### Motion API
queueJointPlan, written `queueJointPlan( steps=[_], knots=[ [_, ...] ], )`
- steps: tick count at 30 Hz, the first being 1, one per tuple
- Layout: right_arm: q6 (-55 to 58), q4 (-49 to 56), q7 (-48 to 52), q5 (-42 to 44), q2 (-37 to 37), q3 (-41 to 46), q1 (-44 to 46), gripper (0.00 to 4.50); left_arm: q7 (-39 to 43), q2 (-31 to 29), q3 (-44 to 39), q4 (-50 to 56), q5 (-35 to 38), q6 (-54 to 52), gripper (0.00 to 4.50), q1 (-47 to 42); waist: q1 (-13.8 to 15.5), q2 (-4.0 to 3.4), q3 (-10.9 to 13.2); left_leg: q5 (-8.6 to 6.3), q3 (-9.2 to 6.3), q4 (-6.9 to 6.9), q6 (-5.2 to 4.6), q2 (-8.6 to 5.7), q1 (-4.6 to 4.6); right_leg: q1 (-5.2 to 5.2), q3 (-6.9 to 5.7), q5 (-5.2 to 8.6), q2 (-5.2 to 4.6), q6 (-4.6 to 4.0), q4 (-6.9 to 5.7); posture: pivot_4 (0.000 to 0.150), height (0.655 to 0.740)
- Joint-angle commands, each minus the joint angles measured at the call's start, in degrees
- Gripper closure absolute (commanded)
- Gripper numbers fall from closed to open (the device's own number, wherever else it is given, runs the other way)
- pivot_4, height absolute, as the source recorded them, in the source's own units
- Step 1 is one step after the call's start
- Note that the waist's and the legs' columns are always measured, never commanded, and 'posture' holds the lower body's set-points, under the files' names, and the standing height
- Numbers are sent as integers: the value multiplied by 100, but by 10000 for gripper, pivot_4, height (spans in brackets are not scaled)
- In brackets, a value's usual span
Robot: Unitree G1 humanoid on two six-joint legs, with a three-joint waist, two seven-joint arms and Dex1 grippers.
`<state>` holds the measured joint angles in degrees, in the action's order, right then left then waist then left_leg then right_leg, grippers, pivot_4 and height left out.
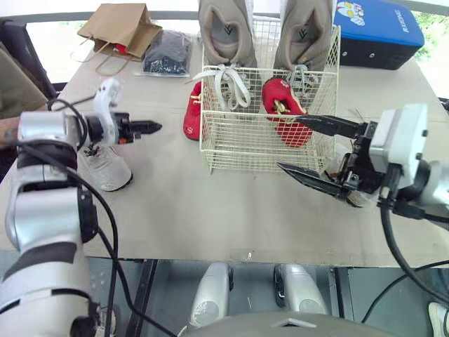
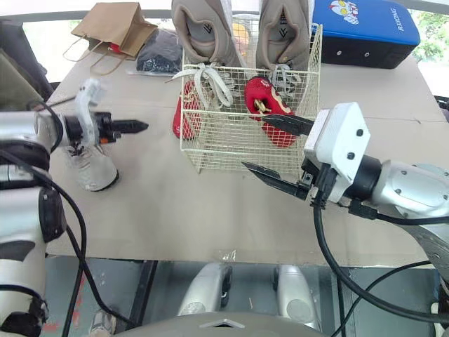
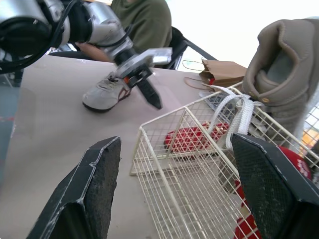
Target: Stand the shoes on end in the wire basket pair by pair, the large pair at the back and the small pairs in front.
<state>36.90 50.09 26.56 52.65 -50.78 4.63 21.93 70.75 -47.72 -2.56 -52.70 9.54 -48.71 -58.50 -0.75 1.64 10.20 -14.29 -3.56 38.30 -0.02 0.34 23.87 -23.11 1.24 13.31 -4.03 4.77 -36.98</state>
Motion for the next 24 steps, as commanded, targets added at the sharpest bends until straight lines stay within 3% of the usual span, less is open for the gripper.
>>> queueJointPlan(
  steps=[1, 6, 7, 15, 19, 24],
  knots=[
    [-250, -63, 310, -183, 125, -30, 137, 11316, -524, 120, -242, 266, 105, 103, 26667, -345, 48, 7, 1, 0, -5, 2, 0, 0, 1, 1, -6, 0, 0, 0, 0, 1500, 7400],
    [-182, 1, 285, -322, 259, -102, 162, 11316, -1713, 912, -393, -1033, -62, 864, 2323, -1187, 144, 10, -1, 0, -9, 9, 0, -4, 0, 7, -11, -1, -1, 1, 0, 1500, 7400],
    [-144, 43, 246, -320, 265, -89, 157, 11316, -1856, 1084, -369, -1309, -134, 1074, 129, -1324, 145, 10, -1, 0, -8, 9, 0, -5, 0, 7, -11, -1, -1, 1, 0, 1500, 7400],
    [279, 513, -284, -160, 119, 151, 117, 11316, -3636, 1918, -267, -2393, -771, 2445, 129, -1541, -13, 11, -1, 0, -2, 1, 0, -6, 1, 0, -2, -1, -1, 1, 1, 1500, 7400],
    [543, 836, -679, -11, 6, 285, -28, 11316, -3673, 2121, -268, -2505, -941, 2509, 10325, -1428, -6, 11, -4, 0, 3, 2, 0, -5, -9, 1, 3, -1, -1, 1, -8, 1500, 7400],
    [637, 991, -1115, 272, -105, 323, -100, 11316, -3595, 2145, -700, -2509, -705, 2356, 32492, -1455, 18, 12, -6, 0, 1, 5, 0, -6, -14, 8, 2, -1, -2, 1, -14, 1500, 7400]
  ],
)
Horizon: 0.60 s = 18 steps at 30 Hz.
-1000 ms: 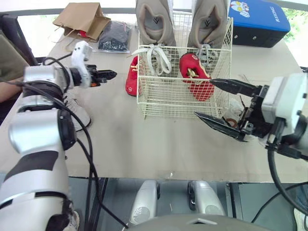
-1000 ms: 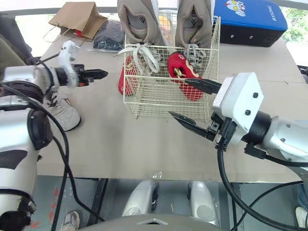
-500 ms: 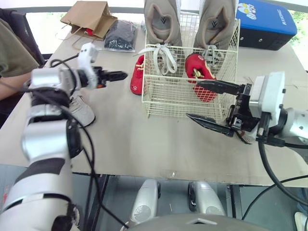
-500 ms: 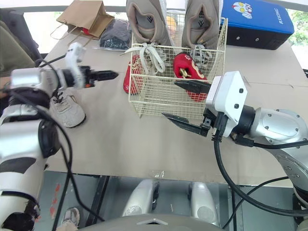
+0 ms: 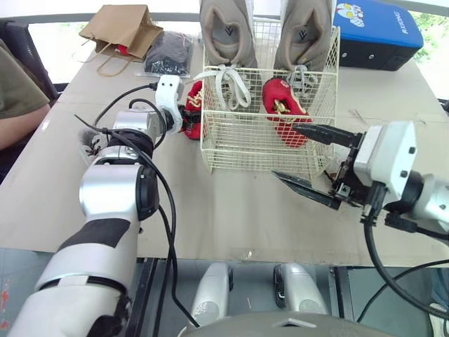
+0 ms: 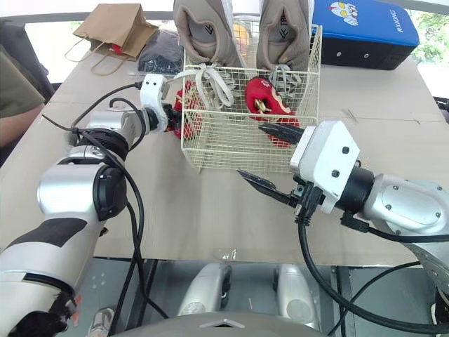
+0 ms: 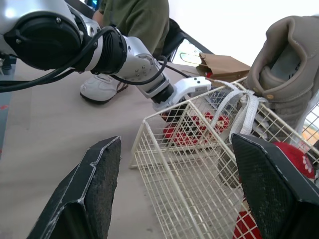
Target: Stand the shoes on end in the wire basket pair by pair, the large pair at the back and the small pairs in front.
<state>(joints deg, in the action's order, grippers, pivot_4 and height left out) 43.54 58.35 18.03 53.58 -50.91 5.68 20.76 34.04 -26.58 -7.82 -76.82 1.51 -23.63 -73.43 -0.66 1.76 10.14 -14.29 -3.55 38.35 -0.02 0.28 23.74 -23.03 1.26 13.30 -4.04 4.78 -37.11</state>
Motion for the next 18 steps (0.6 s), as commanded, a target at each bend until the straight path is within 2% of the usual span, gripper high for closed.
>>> queueJointPlan(
  steps=[1, 2, 5, 10, 12, 15, 18],
  knots=[
    [-32, 165, -318, 201, -105, 190, 14, 11316, 93, -10, -211, -88, 92, -164, 33442, 42, 19, 0, 0, 0, -1, 0, 0, 0, 1, 0, -1, 0, 0, 0, 1, 1500, 7400],
    [-38, 165, -364, 214, -110, 154, 11, 11316, 84, -70, -295, -74, 138, -196, 36721, 34, 19, 0, 0, 0, -1, 0, 0, -2, 4, 0, -2, 0, -2, 0, 4, 1500, 7400],
    [-65, 165, -393, 205, -85, 92, -36, 11316, 270, -304, -348, 19, 136, -233, 39902, -47, -5, 0, 0, 0, 1, -1, 0, -2, 7, -1, -1, 0, -2, 0, 9, 1500, 7400],
    [-230, -48, -87, 45, 86, -65, -19, 11316, 1348, -990, -183, 526, 226, -1359, 40579, -246, -99, 0, 1, 0, 1, -5, 0, 0, 9, -9, 2, 0, 3, 0, 8, 1500, 7400],
    [-343, -196, 120, -67, 179, -146, 3, 11316, 1783, -1339, 145, 1202, 100, -1773, 40804, 70, -141, 4, 4, 0, -1, -6, 0, 1, 11, -10, 1, 1, 3, 0, 7, 1500, 7400],
    [-524, -449, 488, -252, 316, -308, 54, 11316, 1901, -1933, 363, 3378, 127, -2387, 40963, 1459, -232, -1, 2, 0, 16, -14, 0, 5, -1, -9, 23, 0, 2, -1, 6, 1500, 7400],
    [-648, -673, 797, -376, 431, -420, 129, 11316, 1452, -1750, -228, 5101, 640, -3361, 40965, 2470, -161, -3, 1, 0, 16, -16, 0, 7, 0, -17, 27, 1, 1, -1, 6, 1500, 7400]
  ],
)
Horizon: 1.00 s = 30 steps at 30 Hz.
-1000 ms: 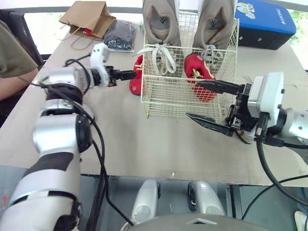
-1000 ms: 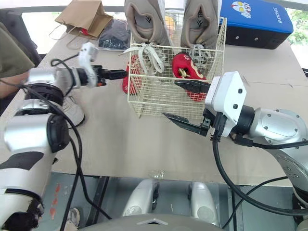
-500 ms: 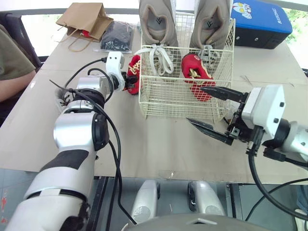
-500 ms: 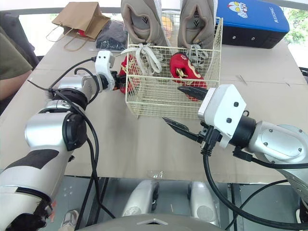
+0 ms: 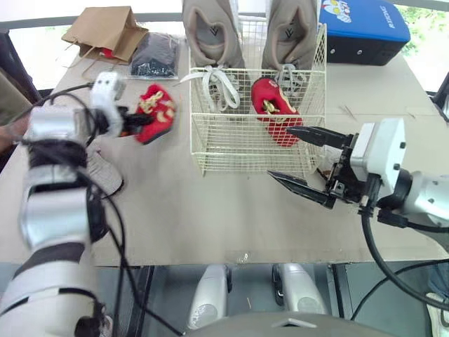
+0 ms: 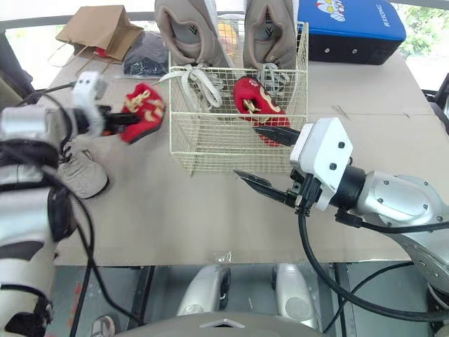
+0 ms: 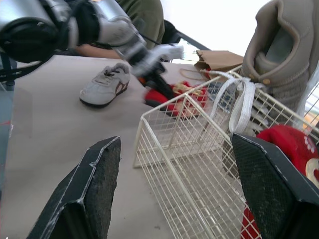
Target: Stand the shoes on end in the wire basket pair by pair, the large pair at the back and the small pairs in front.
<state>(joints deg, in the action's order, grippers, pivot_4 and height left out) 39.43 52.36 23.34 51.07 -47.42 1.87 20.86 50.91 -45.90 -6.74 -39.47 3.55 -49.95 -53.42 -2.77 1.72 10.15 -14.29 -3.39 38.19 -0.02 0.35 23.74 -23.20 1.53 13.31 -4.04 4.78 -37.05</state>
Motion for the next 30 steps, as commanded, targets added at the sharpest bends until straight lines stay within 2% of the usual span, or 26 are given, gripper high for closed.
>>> queueJointPlan(
  steps=[1, 3, 4, 7, 9, 11, 12, 14, 16, 20, 24, 27, 29, 30],
  knots=[
    [-280, -147, 386, -175, 102, -63, 125, 11316, -410, 295, -348, 1881, 436, -756, 40965, 834, 127, 7, -2, 0, -2, 6, 0, 0, 6, -1, -5, 0, 0, 0, -2, 1500, 7400],
    [-350, -262, 616, -297, 90, -92, 122, 11316, -975, 700, -575, 2593, 489, -1131, 40965, 1310, 238, 10, -5, 0, -14, 15, 1, 1, 15, 0, -21, 0, -2, 0, -1, 1500, 7400],
    [-373, -295, 697, -344, 84, -93, 115, 11316, -1196, 856, -676, 2857, 525, -1332, 30450, 1471, 285, 10, -6, 0, -14, 16, 0, -4, 11, 8, -22, -1, -7, 0, 3, 1500, 7400],
    [-370, -340, 813, -383, 110, -52, 143, 11316, -1434, 971, -1063, 2934, 775, -1664, 16520, 1488, 319, 15, -11, 0, -14, 21, 0, -8, 2, 16, -22, -1, -8, 1, 1, 1500, 7400],
    [-351, -320, 849, -412, 125, -41, 127, 11316, -1017, 620, -1174, 2344, 1107, -1877, 6176, 1133, 304, 15, -10, 0, -13, 19, 1, -6, -4, 16, -21, -1, -4, 1, -3, 1500, 7400],
    [-331, -294, 866, -438, 132, -46, 106, 11316, -411, 174, -1083, 1406, 1299, -1701, 401, 672, 253, 14, -10, 0, -21, 17, 1, -1, -4, 14, -29, 0, 6, -1, -10, 1500, 7400],
    [-323, -280, 864, -459, 135, -53, 95, 11316, -89, -31, -1019, 799, 1348, -1562, 401, 382, 229, 14, -10, 0, -22, 17, 1, -1, -4, 13, -30, 1, 6, -2, -11, 1500, 7400],
    [-295, -246, 840, -498, 139, -49, 81, 11316, 924, -451, -353, -186, 1135, -1043, 401, 6, 195, 15, -9, 1, -25, 15, 1, -2, 0, 11, -35, 1, 7, -2, -8, 1500, 7400],
    [-251, -201, 799, -485, 141, -7, 76, 11316, 1514, -592, 279, -1032, 740, -405, 401, -332, 183, 8, -12, 0, -13, 12, 1, -4, -3, 12, -25, 1, 4, -2, 0, 1500, 7400],
    [-168, -90, 716, -465, 94, 91, 18, 11316, 1499, -313, 788, -2425, 116, 825, 401, -826, 215, 3, -14, 0, -9, 10, 0, -6, 2, 14, -25, 1, 1, -1, 8, 1500, 7400],
    [-24, 79, 570, -376, 27, 204, -26, 11316, 1323, 0, 1082, -3136, -367, 1720, 401, -856, 252, -8, -22, 0, -14, 13, 0, -6, 0, 16, -29, 1, -1, -1, 2, 1500, 7400],
    [90, 184, 455, -277, -27, 307, -54, 11316, 1288, 243, 745, -3395, -177, 1978, 9073, -894, 254, -33, -38, 0, -16, 13, 0, -5, -17, 30, -28, 1, -1, -1, -6, 1500, 7400],
    [152, 238, 406, -205, -75, 399, -96, 11316, 1439, 307, 494, -3449, 4, 1899, 16334, -994, 256, -32, -39, 0, -17, 13, 0, -5, -30, 46, -29, 1, 0, 0, -7, 1500, 7400],
    [172, 257, 388, -171, -94, 440, -119, 11316, 1570, 309, 376, -3446, 85, 1863, 21682, -1051, 256, -31, -39, 0, -19, 14, 0, -5, -31, 49, -30, 1, 0, 0, -7, 1500, 7400]
  ],
)
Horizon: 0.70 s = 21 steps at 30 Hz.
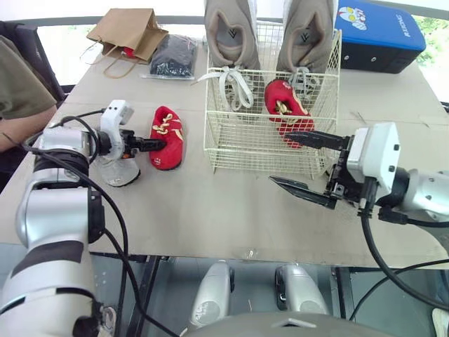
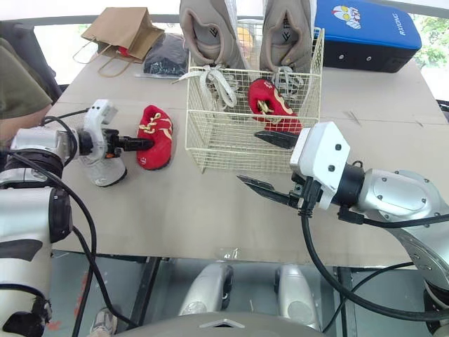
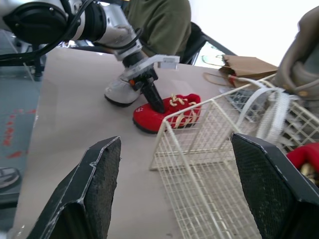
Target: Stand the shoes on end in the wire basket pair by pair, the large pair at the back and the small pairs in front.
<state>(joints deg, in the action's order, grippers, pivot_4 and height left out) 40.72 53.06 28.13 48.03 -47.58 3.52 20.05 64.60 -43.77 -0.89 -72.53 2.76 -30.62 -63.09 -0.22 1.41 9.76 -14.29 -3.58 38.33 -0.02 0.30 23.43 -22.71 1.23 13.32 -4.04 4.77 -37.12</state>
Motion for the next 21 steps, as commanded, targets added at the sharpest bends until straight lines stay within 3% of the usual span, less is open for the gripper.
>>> queueJointPlan(
  steps=[1, 4, 6, 9, 11, 15, 16, 19, 21],
  knots=[
    [57, 201, -107, 160, -95, 301, -52, 11316, 296, 97, -298, -137, 209, -93, 25110, -121, 5, 1, 0, 0, -1, 1, 0, 0, 1, 0, 0, 0, 0, 0, 0, 1500, 7400],
    [60, 203, -142, 166, -104, 305, -101, 11316, 341, -155, -1218, -4, 979, -387, 38268, -565, 12, 28, 16, 0, -9, 8, 0, -2, 26, -10, -10, -1, -2, 1, 7, 1500, 7400],
    [29, 181, -160, 178, -81, 353, -156, 11316, 266, -280, -1635, 249, 1340, -501, 43500, -865, -9, 79, 36, 0, -18, 9, 0, 0, 47, -33, -17, -1, 1, 0, 3, 1500, 7400],
    [-46, 94, -181, 119, -31, 455, -271, 11316, -78, -75, -1885, 1669, 1592, 230, 43921, -937, -49, 81, 36, 0, -19, 8, 0, 1, 56, -37, -20, -1, -1, 0, 7, 1500, 7400],
    [-148, 4, -229, -110, 14, 515, -397, 11316, -973, 445, -2374, 3244, 2167, 199, 43923, -1018, -37, 81, 36, 1, -12, 2, 2, 1, 56, -38, -13, -2, -6, 0, 10, 1500, 7400],
    [-268, -70, -133, -298, 13, 596, -572, 11316, -1912, 1299, -2449, 5572, 2470, 571, 43923, -408, -15, 70, 30, 5, -2, 2, 11, -4, 56, -36, -4, -3, -19, 2, 26, 1500, 7400],
    [-281, -74, -112, -297, 7, 664, -621, 11316, -1639, 1401, -2303, 6167, 2529, 934, 43923, -78, -33, 60, 25, 11, 11, 0, 20, -7, 43, -35, 10, -3, -21, 2, 23, 1500, 7400],
    [-262, -46, -68, -296, -49, 850, -770, 11316, -1470, 1590, -2151, 7140, 2697, 1505, 43923, 505, -102, 38, 17, 5, 33, -9, 11, -1, 18, -35, 35, -2, -10, 1, 6, 1500, 7400],
    [-243, -17, -54, -271, -76, 947, -855, 11316, -1889, 1795, -2247, 7369, 2859, 1527, 43923, 659, -92, 38, 19, 1, 19, -5, 2, 9, 20, -36, 27, -4, 6, -2, 2, 1500, 7400]
  ],
)
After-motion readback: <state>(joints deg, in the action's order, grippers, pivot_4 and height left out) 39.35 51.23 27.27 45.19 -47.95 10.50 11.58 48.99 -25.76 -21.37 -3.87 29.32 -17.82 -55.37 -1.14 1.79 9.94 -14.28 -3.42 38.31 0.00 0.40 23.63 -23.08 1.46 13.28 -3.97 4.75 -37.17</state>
